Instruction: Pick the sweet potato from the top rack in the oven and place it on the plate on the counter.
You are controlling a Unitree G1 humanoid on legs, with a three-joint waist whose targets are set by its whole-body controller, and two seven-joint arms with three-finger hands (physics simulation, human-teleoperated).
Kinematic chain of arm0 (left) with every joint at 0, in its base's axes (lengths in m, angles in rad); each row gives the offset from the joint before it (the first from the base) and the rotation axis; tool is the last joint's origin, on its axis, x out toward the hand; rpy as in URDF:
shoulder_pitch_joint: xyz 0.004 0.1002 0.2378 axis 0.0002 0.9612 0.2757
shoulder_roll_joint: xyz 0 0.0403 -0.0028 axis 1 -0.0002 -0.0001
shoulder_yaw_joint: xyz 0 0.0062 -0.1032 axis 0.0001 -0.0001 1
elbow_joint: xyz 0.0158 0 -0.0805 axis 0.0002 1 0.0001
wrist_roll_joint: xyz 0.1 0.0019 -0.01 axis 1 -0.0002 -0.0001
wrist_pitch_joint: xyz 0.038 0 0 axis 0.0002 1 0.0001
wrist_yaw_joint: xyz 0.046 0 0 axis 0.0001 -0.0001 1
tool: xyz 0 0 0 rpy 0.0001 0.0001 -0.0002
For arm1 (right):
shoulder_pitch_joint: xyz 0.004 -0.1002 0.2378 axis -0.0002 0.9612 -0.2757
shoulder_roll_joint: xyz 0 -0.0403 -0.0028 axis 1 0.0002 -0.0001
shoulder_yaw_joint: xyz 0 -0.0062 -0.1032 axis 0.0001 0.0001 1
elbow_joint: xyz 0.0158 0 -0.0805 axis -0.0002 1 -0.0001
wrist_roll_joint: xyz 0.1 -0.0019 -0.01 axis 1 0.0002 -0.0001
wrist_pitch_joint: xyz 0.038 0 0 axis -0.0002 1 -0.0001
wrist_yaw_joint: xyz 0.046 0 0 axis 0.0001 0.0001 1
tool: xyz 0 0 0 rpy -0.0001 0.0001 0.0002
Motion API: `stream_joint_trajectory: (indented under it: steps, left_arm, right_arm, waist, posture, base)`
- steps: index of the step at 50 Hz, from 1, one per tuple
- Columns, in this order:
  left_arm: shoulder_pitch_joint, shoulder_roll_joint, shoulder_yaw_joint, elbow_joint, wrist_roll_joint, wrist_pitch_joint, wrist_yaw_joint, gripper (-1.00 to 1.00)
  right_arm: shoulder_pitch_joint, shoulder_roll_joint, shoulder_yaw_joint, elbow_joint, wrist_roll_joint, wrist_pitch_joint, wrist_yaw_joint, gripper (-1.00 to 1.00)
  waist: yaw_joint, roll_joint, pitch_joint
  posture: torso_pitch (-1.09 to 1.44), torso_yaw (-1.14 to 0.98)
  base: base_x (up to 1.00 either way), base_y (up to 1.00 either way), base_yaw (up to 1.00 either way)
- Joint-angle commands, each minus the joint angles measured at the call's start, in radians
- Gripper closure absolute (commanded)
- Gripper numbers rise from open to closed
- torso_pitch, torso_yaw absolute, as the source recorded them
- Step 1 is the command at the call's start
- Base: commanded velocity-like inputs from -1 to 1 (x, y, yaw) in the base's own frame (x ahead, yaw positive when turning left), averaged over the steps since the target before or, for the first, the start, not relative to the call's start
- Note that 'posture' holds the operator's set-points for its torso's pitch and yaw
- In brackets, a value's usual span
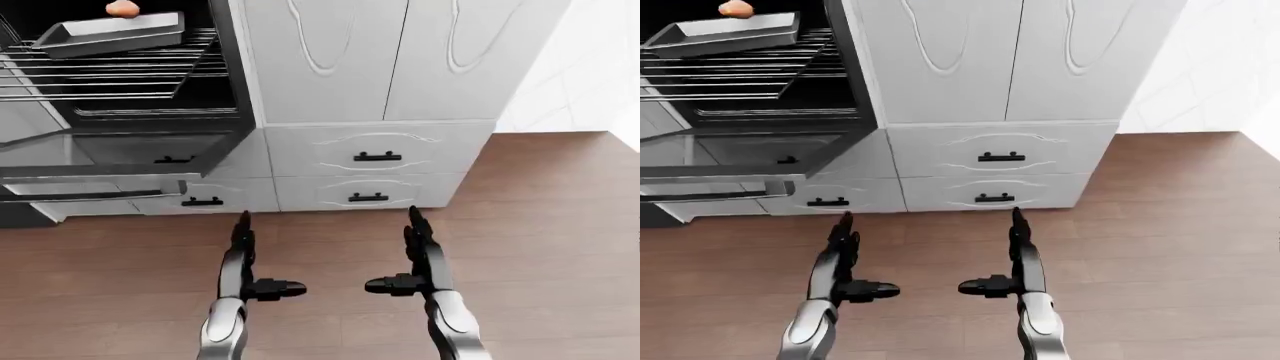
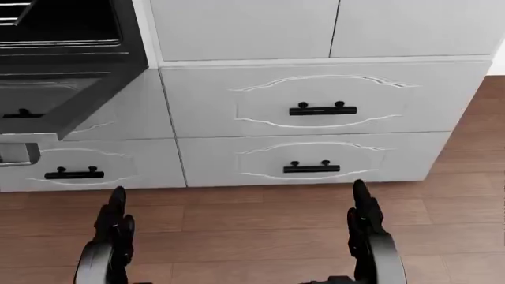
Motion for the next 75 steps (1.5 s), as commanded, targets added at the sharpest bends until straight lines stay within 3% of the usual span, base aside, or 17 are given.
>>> stream_joint_trajectory:
  steps: [1,3,5,8,25,26,28,34,39,43,45,53,60,62,69,72,75]
  left_arm:
    - [-0.03,0.007,0.002,-0.105,-0.009,-0.049,-0.01,-1.0]
    - [-0.008,0.002,0.002,-0.148,-0.017,-0.038,-0.009,-1.0]
    - [-0.02,0.006,0.008,-0.142,-0.017,-0.034,-0.011,-1.0]
    - [-0.01,0.004,0.007,-0.146,-0.017,-0.043,-0.014,-1.0]
    - [-0.164,0.044,0.062,-0.515,-0.052,0.36,0.009,-1.0]
    - [-0.187,0.05,0.07,-0.526,-0.056,0.379,0.012,-1.0]
    - [-0.211,0.059,0.083,-0.585,-0.075,0.447,0.02,-1.0]
    - [-0.275,0.087,0.112,-0.664,-0.111,0.561,0.038,-1.0]
    - [-0.332,0.112,0.148,-0.696,-0.154,0.636,0.066,-1.0]
    - [-0.362,0.139,0.167,-0.726,-0.191,0.68,0.082,-1.0]
    - [-0.376,0.148,0.17,-0.748,-0.205,0.71,0.09,-1.0]
    - [-0.4,0.15,0.182,-0.77,-0.255,0.75,0.127,-1.0]
    - [-0.412,0.166,0.186,-0.787,-0.291,0.772,0.165,-1.0]
    - [-0.418,0.17,0.19,-0.794,-0.298,0.784,0.17,-1.0]
    - [-0.425,0.177,0.201,-0.791,-0.321,0.786,0.182,-1.0]
    - [-0.427,0.183,0.204,-0.787,-0.332,0.781,0.187,-1.0]
    - [-0.428,0.187,0.205,-0.794,-0.34,0.788,0.192,-1.0]
  right_arm:
    - [-0.037,-0.006,0.0,-0.078,0.001,-0.058,0.003,-1.0]
    - [-0.034,-0.002,0.008,-0.108,-0.007,-0.033,-0.001,-1.0]
    - [-0.036,-0.004,0.008,-0.097,-0.011,-0.044,0.002,-1.0]
    - [-0.03,-0.002,0.009,-0.113,-0.013,-0.033,0.001,-1.0]
    - [-0.115,-0.04,-0.049,-0.427,0.012,0.285,0.009,-1.0]
    - [-0.131,-0.045,-0.055,-0.459,0.016,0.32,0.01,-1.0]
    - [-0.158,-0.053,-0.059,-0.508,0.016,0.376,0.017,-1.0]
    - [-0.19,-0.068,-0.072,-0.588,0.015,0.454,0.035,-1.0]
    - [-0.241,-0.088,-0.09,-0.671,0.014,0.558,0.043,-1.0]
    - [-0.276,-0.101,-0.1,-0.714,0.017,0.616,0.047,-1.0]
    - [-0.284,-0.105,-0.104,-0.726,0.018,0.63,0.049,-1.0]
    - [-0.322,-0.132,-0.134,-0.802,0.043,0.724,0.053,-1.0]
    - [-0.338,-0.149,-0.158,-0.841,0.071,0.767,0.05,-1.0]
    - [-0.338,-0.151,-0.156,-0.851,0.073,0.775,0.05,-1.0]
    - [-0.33,-0.149,-0.145,-0.848,0.069,0.77,0.053,-1.0]
    - [-0.335,-0.151,-0.147,-0.871,0.07,0.79,0.058,-1.0]
    - [-0.339,-0.151,-0.145,-0.88,0.07,0.799,0.059,-1.0]
  waist:
    - [-0.002,-0.008,-0.001]
    - [0.009,-0.001,-0.063]
    - [0.006,-0.007,-0.016]
    - [0.009,-0.007,-0.075]
    - [0.009,-0.003,-0.095]
    - [0.009,0.001,-0.119]
    - [0.009,0.003,-0.043]
    - [0.008,-0.028,-0.039]
    - [0.003,-0.014,-0.052]
    - [-0.005,0.029,-0.043]
    - [-0.008,0.081,-0.056]
    - [0.022,0.042,-0.048]
    - [0.033,-0.055,-0.078]
    - [0.024,-0.061,-0.042]
    - [-0.007,0.018,-0.029]
    - [-0.007,0.081,-0.064]
    - [0.009,0.071,-0.051]
  posture:
    - [0.0,0.0]
    - [0.0,0.0]
    - [0.0,0.0]
    - [0.0,0.0]
    - [0.0,0.0]
    - [0.0,0.0]
    - [0.0,0.0]
    - [0.0,0.0]
    - [0.0,0.0]
    - [0.0,0.0]
    - [0.0,0.0]
    - [0.0,0.0]
    - [0.0,0.0]
    - [0.0,0.0]
    - [0.0,0.0]
    - [0.0,0.0]
    - [0.0,0.0]
  base:
    - [0.0,0.0,0.0]
    - [0.0,0.0,0.0]
    - [0.0,0.0,0.0]
    - [0.0,0.0,0.0]
    - [0.0,0.0,0.0]
    - [0.27,0.0,0.0]
    - [0.38,0.0,0.0]
    - [0.39,0.0,0.0]
    - [0.38,0.0,0.0]
    - [0.38,0.0,0.0]
    - [0.38,0.0,0.0]
    - [0.38,0.0,0.0]
    - [0.39,-0.07,0.0]
    - [0.38,-0.16,0.0]
    - [0.37,-0.27,0.0]
    - [0.36,-0.32,0.0]
    - [0.36,-0.31,0.0]
